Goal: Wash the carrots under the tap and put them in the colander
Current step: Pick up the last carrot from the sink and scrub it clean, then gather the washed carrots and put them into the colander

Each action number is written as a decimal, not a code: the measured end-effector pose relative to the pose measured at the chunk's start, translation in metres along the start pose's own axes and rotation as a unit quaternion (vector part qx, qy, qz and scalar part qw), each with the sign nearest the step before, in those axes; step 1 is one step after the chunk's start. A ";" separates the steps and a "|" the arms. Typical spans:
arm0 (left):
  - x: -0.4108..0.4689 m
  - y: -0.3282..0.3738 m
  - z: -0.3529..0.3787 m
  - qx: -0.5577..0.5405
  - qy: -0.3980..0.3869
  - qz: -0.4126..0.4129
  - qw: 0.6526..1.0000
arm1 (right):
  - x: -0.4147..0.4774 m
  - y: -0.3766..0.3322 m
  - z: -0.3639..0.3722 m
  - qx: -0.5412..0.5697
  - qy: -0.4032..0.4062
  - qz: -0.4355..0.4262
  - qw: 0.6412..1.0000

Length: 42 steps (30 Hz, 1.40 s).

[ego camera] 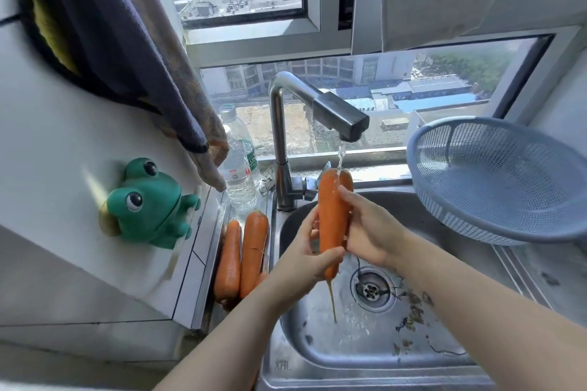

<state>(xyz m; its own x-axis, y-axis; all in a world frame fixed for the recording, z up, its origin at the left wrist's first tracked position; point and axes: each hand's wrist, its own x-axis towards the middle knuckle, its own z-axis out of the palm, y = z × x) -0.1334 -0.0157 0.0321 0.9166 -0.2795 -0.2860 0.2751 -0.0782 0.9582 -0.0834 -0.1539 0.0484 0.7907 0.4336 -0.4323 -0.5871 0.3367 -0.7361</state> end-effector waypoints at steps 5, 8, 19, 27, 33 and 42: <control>-0.003 0.001 -0.014 0.062 0.042 -0.021 0.997 | 0.001 -0.003 0.005 -0.143 0.069 -0.021 0.987; -0.010 0.004 -0.023 0.206 0.067 -0.028 0.976 | 0.004 0.013 0.007 -0.126 0.089 0.026 0.988; -0.050 -0.014 -0.051 -0.114 0.128 -0.149 0.974 | 0.039 0.049 0.024 -0.137 0.205 0.048 0.968; -0.056 -0.022 -0.065 -0.361 0.171 -0.168 0.901 | 0.040 0.040 0.027 -0.107 0.183 0.056 0.976; -0.056 -0.055 -0.076 0.119 0.306 -0.123 0.936 | 0.046 0.065 0.065 -0.271 0.018 0.093 0.958; -0.049 -0.063 -0.079 0.309 0.321 -0.106 0.889 | 0.065 0.091 0.088 -0.265 0.018 0.087 0.960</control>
<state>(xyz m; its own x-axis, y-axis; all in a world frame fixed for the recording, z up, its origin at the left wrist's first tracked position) -0.1730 0.0781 -0.0150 0.8944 0.3921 -0.2150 0.4315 -0.6306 0.6451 -0.1002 -0.0217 -0.0009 0.6996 0.4132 -0.5829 -0.5474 -0.2144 -0.8090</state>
